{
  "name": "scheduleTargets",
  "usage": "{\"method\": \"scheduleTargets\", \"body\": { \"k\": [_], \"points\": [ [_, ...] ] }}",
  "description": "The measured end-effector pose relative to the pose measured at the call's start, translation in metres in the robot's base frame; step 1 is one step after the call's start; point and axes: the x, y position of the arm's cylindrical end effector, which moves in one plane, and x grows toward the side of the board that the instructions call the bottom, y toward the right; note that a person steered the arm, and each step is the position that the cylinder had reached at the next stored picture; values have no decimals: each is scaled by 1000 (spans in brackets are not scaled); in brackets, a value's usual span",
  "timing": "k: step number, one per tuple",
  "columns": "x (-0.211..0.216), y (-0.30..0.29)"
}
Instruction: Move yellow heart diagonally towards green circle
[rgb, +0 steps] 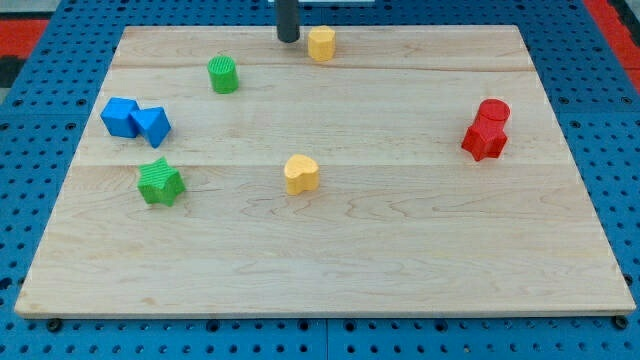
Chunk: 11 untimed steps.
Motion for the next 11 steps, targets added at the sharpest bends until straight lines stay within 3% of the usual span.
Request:
{"method": "scheduleTargets", "body": {
  "k": [3, 4, 5, 6, 8, 9, 11],
  "points": [
    [174, 97],
    [240, 101],
    [270, 64],
    [266, 16],
    [234, 58],
    [213, 37],
    [209, -37]
  ]
}}
